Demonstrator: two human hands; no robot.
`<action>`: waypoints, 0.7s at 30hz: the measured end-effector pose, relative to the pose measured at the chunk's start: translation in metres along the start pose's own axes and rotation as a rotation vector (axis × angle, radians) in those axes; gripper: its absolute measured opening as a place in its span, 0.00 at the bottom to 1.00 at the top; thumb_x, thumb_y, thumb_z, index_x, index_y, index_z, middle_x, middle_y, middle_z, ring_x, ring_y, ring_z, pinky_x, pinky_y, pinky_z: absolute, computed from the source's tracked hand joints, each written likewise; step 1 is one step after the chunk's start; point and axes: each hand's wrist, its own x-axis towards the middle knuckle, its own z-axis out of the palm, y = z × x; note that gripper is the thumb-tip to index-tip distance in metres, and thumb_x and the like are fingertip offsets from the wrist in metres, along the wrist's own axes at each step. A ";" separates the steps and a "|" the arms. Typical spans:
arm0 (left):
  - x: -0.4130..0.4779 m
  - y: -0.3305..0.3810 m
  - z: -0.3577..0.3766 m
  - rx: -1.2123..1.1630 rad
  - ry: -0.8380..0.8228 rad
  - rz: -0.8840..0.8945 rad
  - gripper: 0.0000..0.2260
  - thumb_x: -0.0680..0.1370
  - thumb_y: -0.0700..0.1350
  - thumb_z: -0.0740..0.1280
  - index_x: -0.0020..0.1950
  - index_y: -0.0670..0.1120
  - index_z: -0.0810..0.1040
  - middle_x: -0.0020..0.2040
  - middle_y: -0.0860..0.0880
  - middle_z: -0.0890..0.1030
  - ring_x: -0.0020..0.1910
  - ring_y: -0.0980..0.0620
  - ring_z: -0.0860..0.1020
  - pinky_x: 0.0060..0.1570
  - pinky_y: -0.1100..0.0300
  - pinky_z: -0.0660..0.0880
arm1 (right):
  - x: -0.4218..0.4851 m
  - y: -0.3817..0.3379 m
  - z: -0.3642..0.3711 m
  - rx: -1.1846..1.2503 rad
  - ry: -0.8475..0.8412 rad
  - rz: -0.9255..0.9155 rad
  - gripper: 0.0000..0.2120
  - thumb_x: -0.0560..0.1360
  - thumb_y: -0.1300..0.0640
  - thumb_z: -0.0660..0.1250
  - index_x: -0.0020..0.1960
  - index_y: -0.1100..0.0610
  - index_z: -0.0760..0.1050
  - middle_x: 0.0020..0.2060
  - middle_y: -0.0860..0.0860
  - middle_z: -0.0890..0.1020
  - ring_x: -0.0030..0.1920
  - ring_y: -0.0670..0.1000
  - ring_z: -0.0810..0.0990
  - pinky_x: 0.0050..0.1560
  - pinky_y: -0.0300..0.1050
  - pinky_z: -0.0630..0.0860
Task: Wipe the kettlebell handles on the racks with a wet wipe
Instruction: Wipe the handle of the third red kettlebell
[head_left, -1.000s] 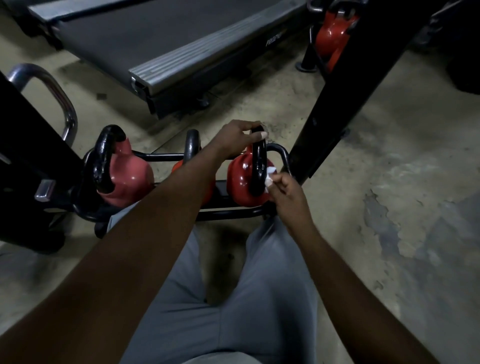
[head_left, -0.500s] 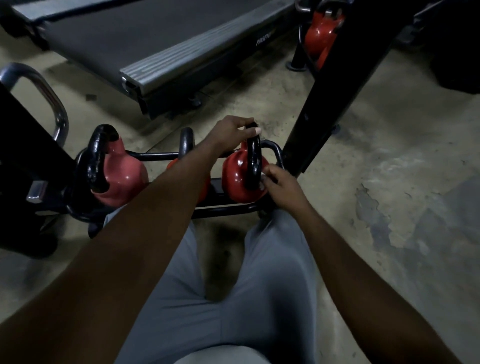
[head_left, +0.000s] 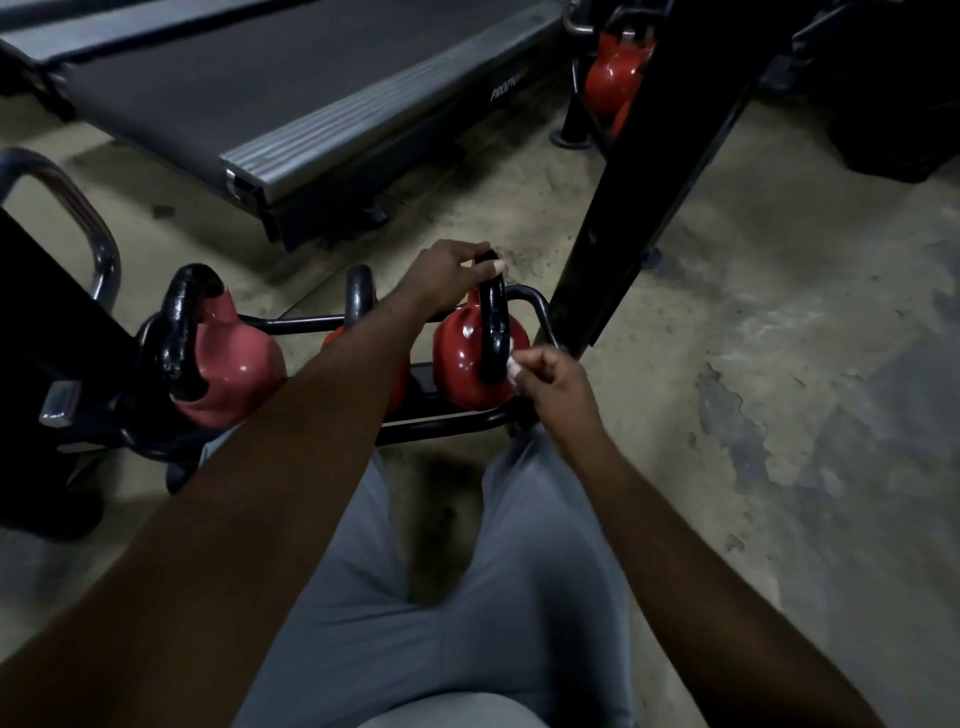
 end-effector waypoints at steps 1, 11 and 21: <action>0.000 0.000 0.000 0.001 0.001 0.000 0.26 0.76 0.60 0.68 0.70 0.50 0.75 0.70 0.49 0.75 0.69 0.52 0.72 0.67 0.56 0.67 | -0.010 0.002 0.004 -0.048 0.066 -0.052 0.03 0.76 0.57 0.71 0.48 0.51 0.82 0.47 0.47 0.85 0.51 0.46 0.82 0.57 0.47 0.78; 0.006 0.013 -0.015 0.128 -0.039 0.053 0.25 0.74 0.59 0.71 0.66 0.47 0.79 0.67 0.47 0.78 0.64 0.52 0.75 0.54 0.61 0.67 | -0.005 -0.026 0.032 -1.477 -0.123 -0.808 0.15 0.67 0.55 0.76 0.53 0.53 0.83 0.50 0.51 0.82 0.55 0.56 0.75 0.55 0.53 0.71; 0.014 0.014 -0.022 0.206 -0.115 0.083 0.27 0.74 0.58 0.71 0.67 0.43 0.78 0.68 0.46 0.77 0.65 0.52 0.75 0.56 0.63 0.67 | 0.014 -0.084 0.098 -2.354 -0.370 -0.398 0.16 0.79 0.44 0.58 0.61 0.49 0.76 0.58 0.50 0.79 0.63 0.55 0.71 0.63 0.54 0.57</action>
